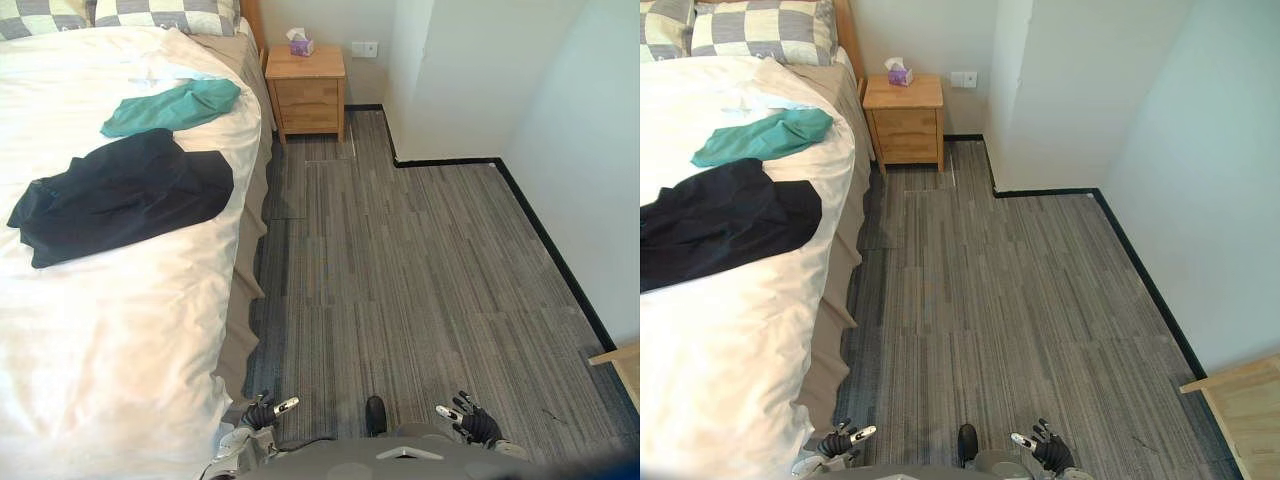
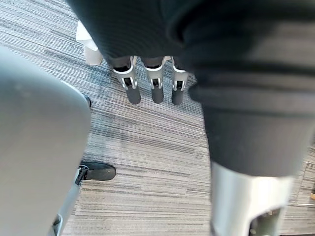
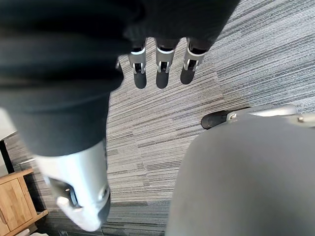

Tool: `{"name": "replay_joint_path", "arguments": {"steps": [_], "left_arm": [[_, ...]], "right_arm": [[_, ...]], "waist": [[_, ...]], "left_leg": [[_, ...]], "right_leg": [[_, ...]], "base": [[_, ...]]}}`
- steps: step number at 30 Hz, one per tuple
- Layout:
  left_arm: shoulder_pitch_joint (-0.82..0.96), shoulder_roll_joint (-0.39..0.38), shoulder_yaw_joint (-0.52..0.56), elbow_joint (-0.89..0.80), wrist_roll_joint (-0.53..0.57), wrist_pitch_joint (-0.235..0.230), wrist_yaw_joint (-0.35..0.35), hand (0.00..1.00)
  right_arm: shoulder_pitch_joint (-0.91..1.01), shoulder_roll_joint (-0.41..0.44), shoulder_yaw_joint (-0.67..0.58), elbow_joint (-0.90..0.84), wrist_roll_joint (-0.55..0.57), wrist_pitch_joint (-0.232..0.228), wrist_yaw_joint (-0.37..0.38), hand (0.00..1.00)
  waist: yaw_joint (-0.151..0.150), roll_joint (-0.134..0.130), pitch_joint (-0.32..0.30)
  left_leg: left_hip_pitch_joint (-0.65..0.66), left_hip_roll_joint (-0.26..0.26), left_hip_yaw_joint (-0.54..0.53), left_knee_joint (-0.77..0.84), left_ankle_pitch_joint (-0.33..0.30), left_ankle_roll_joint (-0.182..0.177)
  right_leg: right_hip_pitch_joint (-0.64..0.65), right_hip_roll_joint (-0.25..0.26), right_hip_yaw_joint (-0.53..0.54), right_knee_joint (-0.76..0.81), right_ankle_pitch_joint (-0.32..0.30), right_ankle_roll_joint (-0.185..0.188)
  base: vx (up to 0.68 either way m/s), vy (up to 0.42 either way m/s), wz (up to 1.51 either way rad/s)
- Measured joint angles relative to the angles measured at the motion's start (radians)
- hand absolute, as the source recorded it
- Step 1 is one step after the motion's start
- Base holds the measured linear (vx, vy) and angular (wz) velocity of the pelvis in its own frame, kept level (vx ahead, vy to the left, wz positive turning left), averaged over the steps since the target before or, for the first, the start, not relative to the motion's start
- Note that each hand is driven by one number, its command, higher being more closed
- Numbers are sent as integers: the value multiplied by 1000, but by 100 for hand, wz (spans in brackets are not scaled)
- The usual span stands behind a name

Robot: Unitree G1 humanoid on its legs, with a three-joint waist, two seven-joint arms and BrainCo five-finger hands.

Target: Tidy the bed and pick cloth on bed and put in laundry

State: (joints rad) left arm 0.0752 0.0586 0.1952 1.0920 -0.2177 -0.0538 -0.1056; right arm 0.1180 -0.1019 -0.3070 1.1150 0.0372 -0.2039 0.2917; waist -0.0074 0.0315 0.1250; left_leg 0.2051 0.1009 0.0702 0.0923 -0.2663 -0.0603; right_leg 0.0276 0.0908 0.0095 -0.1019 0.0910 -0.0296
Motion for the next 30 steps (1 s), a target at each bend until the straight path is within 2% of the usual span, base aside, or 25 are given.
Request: {"name": "replay_joint_path", "arguments": {"steps": [5,12,15,16,18,19,20,21,22,23,24,26,27,28,29,30], "left_arm": [[4,-1,0,0,0,0,-2,0],[11,-6,16,-1,-7,3,-20,0],[31,-12,64,-9,-9,8,-34,0],[34,-16,86,-11,-4,8,-42,0],[39,-35,152,-26,-2,10,-40,0],[67,-45,207,-35,-3,8,-43,0],[75,-33,245,-49,-2,9,-43,0],[73,-29,245,-55,-1,8,-43,0],[73,-35,244,-67,-1,8,-46,0],[80,-44,239,-76,-1,8,-48,0],[93,-49,235,-90,-1,12,-50,0],[92,-62,215,-98,0,18,-52,0],[97,-63,215,-112,4,23,-62,0],[104,-68,217,-125,5,24,-63,0],[113,-73,219,-134,4,25,-64,0],[118,-76,224,-135,4,28,-67,0]], "right_arm": [[4,1,-1,0,5,0,0,0],[37,26,-40,-6,117,-11,-3,0],[62,54,-83,-9,159,-16,-5,0],[76,59,-100,-22,180,-23,-3,0],[78,57,-109,-49,183,-23,2,0],[85,57,-72,-88,182,-25,2,0],[80,67,-39,-104,181,-33,2,0],[83,67,-26,-112,182,-34,2,0],[90,64,-2,-121,183,-34,2,0],[89,55,5,-126,183,-35,1,0],[84,44,4,-137,183,-35,-1,0],[74,40,0,-146,183,-35,-1,0],[73,45,0,-153,182,-35,-1,0],[73,46,1,-158,180,-35,-1,0],[70,47,0,-160,175,-35,0,0],[67,50,1,-160,173,-35,-1,0]], "waist": [[1,-2,0],[1,-8,2],[1,-19,1],[-1,-10,3],[15,15,5],[27,8,8],[19,-9,32],[22,-16,35],[33,-19,43],[40,-19,47],[45,5,55],[50,15,62],[55,9,63],[56,10,63],[57,10,63],[62,8,62]], "left_leg": [[2,-9,0,22,15,1],[5,-18,15,21,36,4],[2,-7,51,18,34,3],[-21,22,105,33,-7,4],[-68,85,168,118,-70,-9],[-96,112,213,233,-104,-24],[-203,142,218,506,-94,17],[-269,160,206,646,-48,77],[-369,175,158,846,69,92],[-409,175,131,925,57,68],[-455,166,133,953,10,40],[-493,140,154,890,-16,29],[-501,112,205,740,-20,32],[-501,102,224,673,-19,32],[-501,89,244,574,-8,33],[-499,63,253,432,33,31]], "right_leg": [[9,0,0,5,-4,-8],[18,-23,-18,0,-16,6],[17,-31,-68,0,-38,-4],[7,-20,-109,9,-44,-8],[-54,-1,-192,149,-92,-46],[-90,-21,-237,296,-206,-27],[-104,-31,-243,354,-267,-45],[-106,-36,-242,369,-279,-50],[-83,-42,-225,383,-298,-59],[-61,-42,-211,388,-311,-61],[-39,-44,-196,389,-324,-64],[-22,-56,-186,388,-336,-62],[-5,-65,-166,383,-347,-46],[2,-66,-160,380,-353,-38],[18,-68,-151,377,-359,-26],[36,-75,-130,373,-376,-5]], "base": [[86,49,-2],[6,61,7],[-53,65,27],[-25,29,6],[57,-39,-39],[121,-60,-46],[60,-66,-31],[6,-109,-2],[35,-106,-17],[159,-58,-27],[164,-5,-23],[216,-3,-22],[243,-2,-22],[288,5,-24],[413,45,-34],[357,47,-40]]}}
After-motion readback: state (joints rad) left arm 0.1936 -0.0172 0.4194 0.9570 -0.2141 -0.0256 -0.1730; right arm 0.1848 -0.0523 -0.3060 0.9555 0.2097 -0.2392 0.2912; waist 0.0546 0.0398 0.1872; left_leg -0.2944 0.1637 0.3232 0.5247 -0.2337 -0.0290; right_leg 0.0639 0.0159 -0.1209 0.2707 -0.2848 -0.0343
